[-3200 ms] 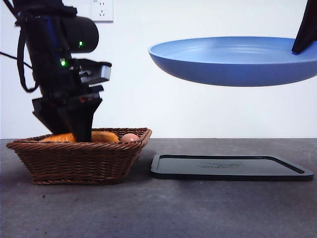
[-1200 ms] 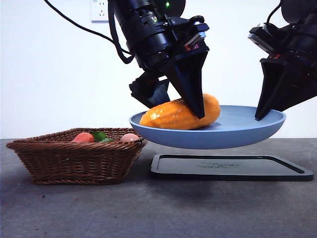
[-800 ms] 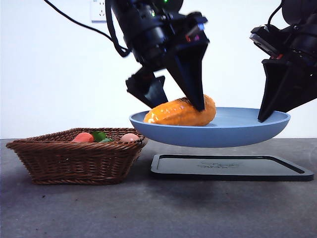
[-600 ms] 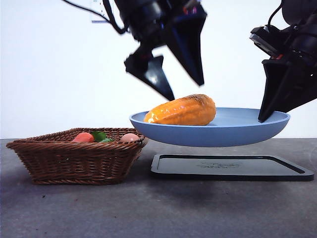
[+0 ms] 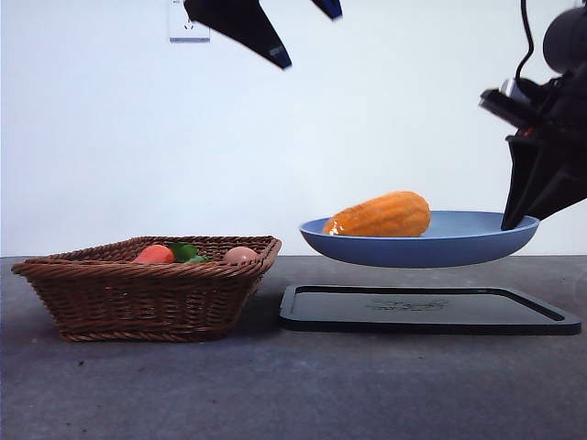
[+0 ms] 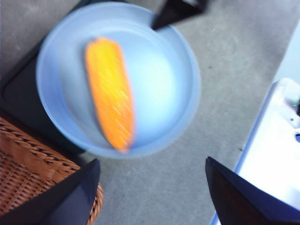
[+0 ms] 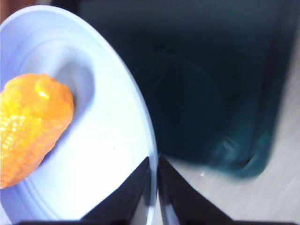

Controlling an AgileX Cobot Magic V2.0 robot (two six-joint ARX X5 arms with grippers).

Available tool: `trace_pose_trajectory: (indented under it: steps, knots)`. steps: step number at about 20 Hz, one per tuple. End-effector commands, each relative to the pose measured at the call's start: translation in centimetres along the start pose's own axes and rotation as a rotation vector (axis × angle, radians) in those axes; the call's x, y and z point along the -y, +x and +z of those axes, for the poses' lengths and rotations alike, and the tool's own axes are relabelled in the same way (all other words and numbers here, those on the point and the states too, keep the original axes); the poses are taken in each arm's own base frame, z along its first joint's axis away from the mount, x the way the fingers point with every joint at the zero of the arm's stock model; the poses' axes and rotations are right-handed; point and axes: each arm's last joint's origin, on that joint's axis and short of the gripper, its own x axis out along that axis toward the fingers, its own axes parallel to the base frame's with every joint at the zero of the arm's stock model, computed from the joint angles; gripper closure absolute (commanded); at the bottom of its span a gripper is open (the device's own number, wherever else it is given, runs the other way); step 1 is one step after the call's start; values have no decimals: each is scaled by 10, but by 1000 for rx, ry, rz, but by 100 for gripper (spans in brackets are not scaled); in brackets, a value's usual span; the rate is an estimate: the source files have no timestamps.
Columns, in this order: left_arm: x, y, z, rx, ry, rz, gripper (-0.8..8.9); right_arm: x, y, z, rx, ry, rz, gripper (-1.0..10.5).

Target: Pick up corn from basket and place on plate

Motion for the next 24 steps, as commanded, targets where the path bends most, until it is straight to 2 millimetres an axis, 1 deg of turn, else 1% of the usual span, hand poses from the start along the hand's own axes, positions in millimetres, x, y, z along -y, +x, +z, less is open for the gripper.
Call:
trace_pose_trajectory:
  steps: [1,4,7,10,14,17,18,20,21,23,24]
  knots:
    - [5,-14,3,38,2,3,448,5,10,20,5,3,-21,944]
    - [9,-26,1,54,-2,5,448,16,24,38,-11,10,-42,944]
    - [12,-33,-1,63,-2,6,449,27,38,49,-20,16,-48,944]
    - [13,-35,-2,62,-2,6,449,36,49,53,-17,22,-51,944]
    - [13,-35,-2,60,-3,5,449,43,58,52,-41,18,-74,944]
    - [13,-35,-2,60,-3,5,449,44,59,52,-39,-4,-75,937]
    - [13,-35,-2,59,-3,5,449,44,59,52,-38,-4,-80,898]
    - [13,-35,-3,57,-4,5,449,44,59,52,-40,-3,-80,770]
    - [13,-35,-3,54,-5,5,449,44,58,52,-39,-3,-79,731]
    - [13,-35,-4,45,-7,4,449,41,53,52,-30,-7,-79,724]
    - [13,-35,-4,41,-8,3,449,38,47,53,-16,-12,-78,724]
